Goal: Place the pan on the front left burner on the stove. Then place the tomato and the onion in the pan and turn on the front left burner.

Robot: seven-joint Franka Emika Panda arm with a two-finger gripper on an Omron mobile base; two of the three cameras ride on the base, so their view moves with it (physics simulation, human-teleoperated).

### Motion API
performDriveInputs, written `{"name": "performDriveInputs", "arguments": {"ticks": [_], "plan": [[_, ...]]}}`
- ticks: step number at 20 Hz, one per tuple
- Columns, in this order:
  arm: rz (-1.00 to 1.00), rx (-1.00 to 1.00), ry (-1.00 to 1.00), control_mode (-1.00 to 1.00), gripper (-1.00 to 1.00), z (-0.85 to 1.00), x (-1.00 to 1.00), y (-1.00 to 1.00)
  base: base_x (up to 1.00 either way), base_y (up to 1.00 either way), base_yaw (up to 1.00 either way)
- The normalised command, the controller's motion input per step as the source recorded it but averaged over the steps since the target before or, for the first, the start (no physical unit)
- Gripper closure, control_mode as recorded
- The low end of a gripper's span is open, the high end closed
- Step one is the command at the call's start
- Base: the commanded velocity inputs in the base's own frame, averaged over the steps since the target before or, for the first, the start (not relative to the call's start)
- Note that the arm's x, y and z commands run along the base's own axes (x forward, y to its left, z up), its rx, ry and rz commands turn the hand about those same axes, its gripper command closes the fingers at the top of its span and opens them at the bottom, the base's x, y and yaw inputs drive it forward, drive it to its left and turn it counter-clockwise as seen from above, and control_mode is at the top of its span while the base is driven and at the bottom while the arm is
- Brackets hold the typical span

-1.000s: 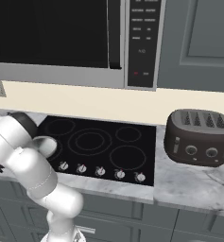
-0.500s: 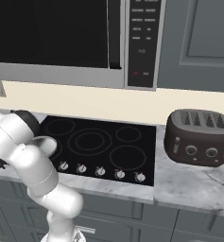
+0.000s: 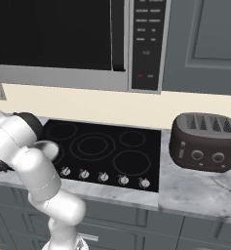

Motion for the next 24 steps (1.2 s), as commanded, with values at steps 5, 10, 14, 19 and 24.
{"name": "performDriveInputs", "arguments": {"ticks": [5, 10, 14, 19, 24], "plan": [[0.0, 0.0, 0.0, -1.0, -1.0, -0.1, 0.0, 0.0, 0.0, 0.0, 0.0], [0.0, 0.0, 0.0, -1.0, -1.0, -0.1, 0.0, 0.0, 0.0, 0.0, 0.0], [0.0, 0.0, 0.0, -1.0, -1.0, -0.06, 0.0, 0.0, 0.0, 0.0, 0.0], [0.0, 0.0, 0.0, -1.0, -1.0, -0.05, 0.07, 0.0, 0.0, 0.0, 0.0], [0.0, 0.0, 0.0, -1.0, -1.0, -0.02, 0.11, 0.0, 0.0, 0.0, 0.0]]}}
